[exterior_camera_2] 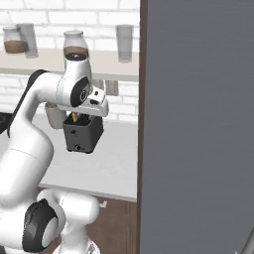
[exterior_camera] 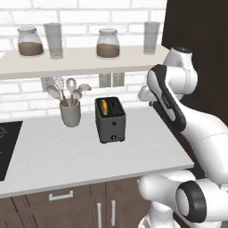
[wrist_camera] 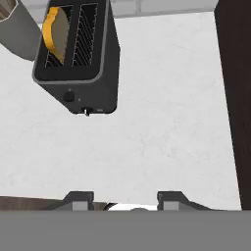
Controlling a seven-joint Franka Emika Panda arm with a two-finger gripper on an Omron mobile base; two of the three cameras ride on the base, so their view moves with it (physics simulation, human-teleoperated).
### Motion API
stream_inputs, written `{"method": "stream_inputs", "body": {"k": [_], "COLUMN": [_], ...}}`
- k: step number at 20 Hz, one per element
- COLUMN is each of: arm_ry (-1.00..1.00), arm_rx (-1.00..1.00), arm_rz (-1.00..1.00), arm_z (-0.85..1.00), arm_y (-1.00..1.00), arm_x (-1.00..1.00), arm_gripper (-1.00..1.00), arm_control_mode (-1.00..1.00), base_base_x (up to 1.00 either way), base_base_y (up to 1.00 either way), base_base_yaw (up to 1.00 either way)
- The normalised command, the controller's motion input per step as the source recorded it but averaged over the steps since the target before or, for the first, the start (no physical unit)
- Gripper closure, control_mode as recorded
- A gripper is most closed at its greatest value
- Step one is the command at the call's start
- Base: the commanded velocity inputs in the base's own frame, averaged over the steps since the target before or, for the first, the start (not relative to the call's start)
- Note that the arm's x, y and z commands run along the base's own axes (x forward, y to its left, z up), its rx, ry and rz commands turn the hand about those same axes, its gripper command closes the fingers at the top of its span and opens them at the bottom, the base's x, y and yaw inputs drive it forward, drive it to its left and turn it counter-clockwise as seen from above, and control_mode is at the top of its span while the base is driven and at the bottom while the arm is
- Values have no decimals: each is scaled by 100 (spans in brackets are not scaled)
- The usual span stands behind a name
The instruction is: Start the toaster. Once the lever pops up, take the bread to the plate on the dining counter.
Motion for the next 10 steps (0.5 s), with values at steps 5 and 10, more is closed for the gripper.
{"method": "stream_inputs", "body": {"k": [5, 10], "arm_ry": [-2, -14], "arm_rx": [0, 0], "arm_rz": [0, 0], "arm_z": [-3, -28], "arm_y": [0, 37], "arm_x": [-35, -45], "arm_gripper": [-100, -100], "arm_control_mode": [-100, -100], "base_base_x": [0, 0], "base_base_y": [0, 0], "base_base_yaw": [0, 0]}}
